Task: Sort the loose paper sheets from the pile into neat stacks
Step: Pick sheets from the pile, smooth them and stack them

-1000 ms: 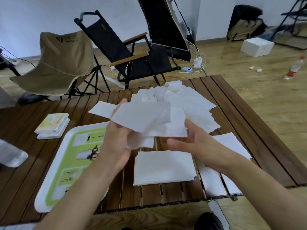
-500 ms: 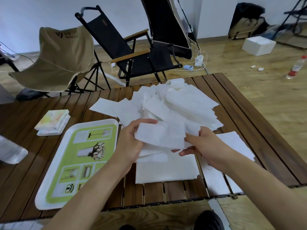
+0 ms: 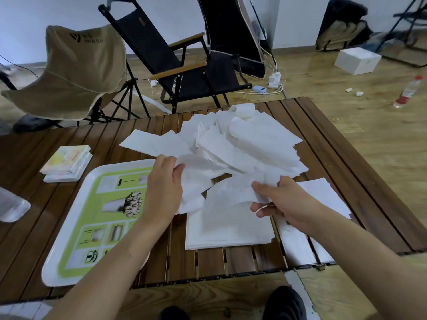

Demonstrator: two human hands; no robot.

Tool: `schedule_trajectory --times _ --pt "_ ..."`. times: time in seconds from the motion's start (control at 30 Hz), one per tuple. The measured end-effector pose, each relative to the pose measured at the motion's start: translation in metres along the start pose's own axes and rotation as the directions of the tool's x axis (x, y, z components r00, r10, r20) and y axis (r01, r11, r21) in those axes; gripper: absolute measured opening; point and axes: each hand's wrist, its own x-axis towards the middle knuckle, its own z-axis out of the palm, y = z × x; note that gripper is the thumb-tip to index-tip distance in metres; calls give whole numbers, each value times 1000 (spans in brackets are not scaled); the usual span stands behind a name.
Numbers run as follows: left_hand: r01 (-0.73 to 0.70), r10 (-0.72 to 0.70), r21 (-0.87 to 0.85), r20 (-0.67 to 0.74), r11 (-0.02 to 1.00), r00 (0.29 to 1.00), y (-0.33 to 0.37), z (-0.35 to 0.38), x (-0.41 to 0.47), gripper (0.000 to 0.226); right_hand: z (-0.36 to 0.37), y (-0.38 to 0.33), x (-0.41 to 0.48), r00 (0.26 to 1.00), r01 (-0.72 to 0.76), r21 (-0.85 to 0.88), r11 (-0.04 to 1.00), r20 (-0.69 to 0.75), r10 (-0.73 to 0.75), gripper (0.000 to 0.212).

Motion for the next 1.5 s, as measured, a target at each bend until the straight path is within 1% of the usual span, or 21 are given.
schedule_trajectory --times 0.1,0.23,0.33,0.4,0.5,0.7,0.8,0.83,0.87,0.9,0.93,0.97,1.0,1.03,1.07,1.13,1.17,1.23,1.33,1.43,1.5 --pt "-133 129 145 34 981 991 -13 -4 3 13 -1 1 -2 994 25 6 1000 105 -25 22" --pt "-128 125 169 27 977 992 -21 -14 5 14 6 3 -3 980 -13 117 993 201 -10 20" --pt "-78 77 163 17 983 997 -26 -17 6 14 17 14 -1 968 -83 -53 995 232 93 25" --pt "-55 54 151 13 987 998 -27 -18 6 15 26 21 0 972 -160 -162 974 147 184 26" --pt "-27 28 129 -1 991 1000 -30 -20 5 15 30 26 1 981 -188 -183 965 18 194 20" --pt "-44 46 140 -10 989 999 -33 -21 5 14 27 24 -7 978 -210 -235 949 -37 207 24" --pt "-32 34 152 -9 988 999 -36 -19 7 19 20 19 -12 972 -237 -328 914 -81 223 15" --pt "-20 19 178 3 984 1000 -37 -18 7 21 18 19 -15 971 -240 -408 881 -108 215 14" --pt "-9 6 229 15 973 1000 -39 -18 7 23 15 19 -16 974 -227 -546 806 -149 174 19" --pt "-6 1 297 19 955 1000 -40 -18 7 23 12 18 -18 978 -200 -719 666 -189 90 26" --pt "-19 14 350 17 937 1000 -39 -19 8 22 9 18 -19 977 -175 -861 478 -211 -22 33" --pt "-40 37 365 17 930 999 -36 -20 9 21 8 18 -19 969 -148 -937 317 -202 -143 39" --pt "-63 54 330 37 942 998 -30 -23 11 19 8 16 -20 957 -103 -958 269 -169 -236 44" --pt "-78 62 241 76 967 995 -21 -26 11 16 9 14 -20 949 -23 -949 314 -120 -293 50" --pt "-72 56 119 130 990 990 -10 -31 11 13 11 12 -19 947 82 -910 405 -55 -317 60" --pt "-4 36 -119 267 993 963 14 -39 4 7 22 6 -18 935 280 -783 555 91 -343 83" --pt "29 45 -203 351 979 935 25 -43 1 7 28 4 -16 919 352 -715 604 142 -368 90" --pt "73 97 -320 484 945 870 39 -47 -6 16 38 -1 -12 880 449 -612 651 177 -440 92" --pt "146 117 -399 564 905 817 46 -43 -11 22 39 -7 -11 867 473 -603 642 190 -461 66" --pt "174 69 -397 528 901 847 42 -36 -13 28 31 -2 -9 886 452 -534 715 176 -429 18" --pt "233 20 -427 511 874 859 39 -34 -13 23 24 2 -5 910 398 -479 782 102 -401 12"
